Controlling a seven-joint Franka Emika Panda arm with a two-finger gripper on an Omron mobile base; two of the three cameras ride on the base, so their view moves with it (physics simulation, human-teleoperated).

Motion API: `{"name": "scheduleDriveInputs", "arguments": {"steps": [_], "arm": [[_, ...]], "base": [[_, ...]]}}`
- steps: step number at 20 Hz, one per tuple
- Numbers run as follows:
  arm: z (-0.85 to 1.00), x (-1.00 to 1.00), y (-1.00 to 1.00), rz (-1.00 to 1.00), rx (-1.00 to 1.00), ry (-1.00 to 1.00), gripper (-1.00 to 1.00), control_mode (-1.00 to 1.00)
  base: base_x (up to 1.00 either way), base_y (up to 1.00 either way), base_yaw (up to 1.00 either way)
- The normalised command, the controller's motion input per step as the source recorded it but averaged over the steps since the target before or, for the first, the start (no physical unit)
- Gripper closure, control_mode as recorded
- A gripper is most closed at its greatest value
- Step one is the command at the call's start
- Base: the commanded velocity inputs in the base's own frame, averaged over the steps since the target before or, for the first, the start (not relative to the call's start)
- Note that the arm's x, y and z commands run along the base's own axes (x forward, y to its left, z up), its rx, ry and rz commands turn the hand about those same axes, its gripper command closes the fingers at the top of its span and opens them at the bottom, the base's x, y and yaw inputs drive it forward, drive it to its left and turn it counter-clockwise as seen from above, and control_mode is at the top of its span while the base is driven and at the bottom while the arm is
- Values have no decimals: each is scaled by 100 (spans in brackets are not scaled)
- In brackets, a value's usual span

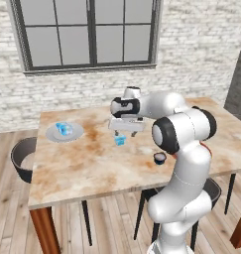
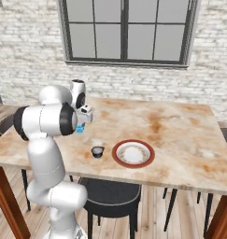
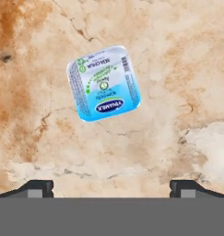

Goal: Place two yogurt containers on each plate.

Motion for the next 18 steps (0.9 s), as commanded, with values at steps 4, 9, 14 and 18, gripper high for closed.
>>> {"name": "scheduleDriveInputs", "arguments": {"steps": [4,9,14,18], "arm": [[-28,10,0,-8,7,-29,-100,-100],[-3,20,0,-3,-4,-8,-100,-100],[42,0,2,16,-20,17,-100,-100],[-2,6,0,21,-9,13,-100,-100]], "base": [[0,0,0],[0,0,0],[0,0,0],[0,0,0]]}}
